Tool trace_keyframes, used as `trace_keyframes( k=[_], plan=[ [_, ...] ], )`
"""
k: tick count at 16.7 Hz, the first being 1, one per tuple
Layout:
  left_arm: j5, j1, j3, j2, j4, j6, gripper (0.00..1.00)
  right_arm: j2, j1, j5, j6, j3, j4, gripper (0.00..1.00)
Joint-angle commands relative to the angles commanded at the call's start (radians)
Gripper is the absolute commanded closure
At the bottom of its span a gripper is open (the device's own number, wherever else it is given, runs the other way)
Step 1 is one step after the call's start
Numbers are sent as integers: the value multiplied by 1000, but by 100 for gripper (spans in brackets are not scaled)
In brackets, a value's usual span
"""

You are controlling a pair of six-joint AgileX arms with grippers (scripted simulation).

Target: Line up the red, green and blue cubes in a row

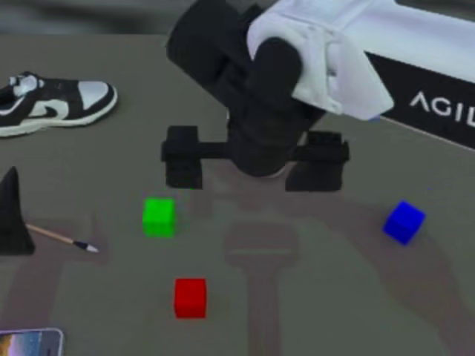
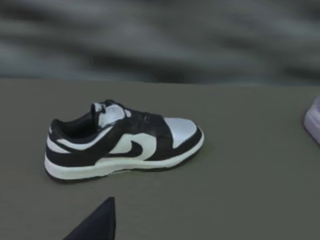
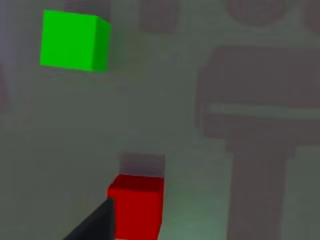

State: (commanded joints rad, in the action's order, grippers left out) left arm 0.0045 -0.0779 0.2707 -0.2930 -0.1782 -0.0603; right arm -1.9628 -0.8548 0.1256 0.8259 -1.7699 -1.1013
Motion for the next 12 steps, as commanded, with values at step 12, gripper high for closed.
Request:
trace_keyframes(
  k=[12],
  plan=[
    [-2, -221, 795, -1159, -580, -179, 0, 1300, 541, 29, -544, 1143, 612, 0]
  ],
)
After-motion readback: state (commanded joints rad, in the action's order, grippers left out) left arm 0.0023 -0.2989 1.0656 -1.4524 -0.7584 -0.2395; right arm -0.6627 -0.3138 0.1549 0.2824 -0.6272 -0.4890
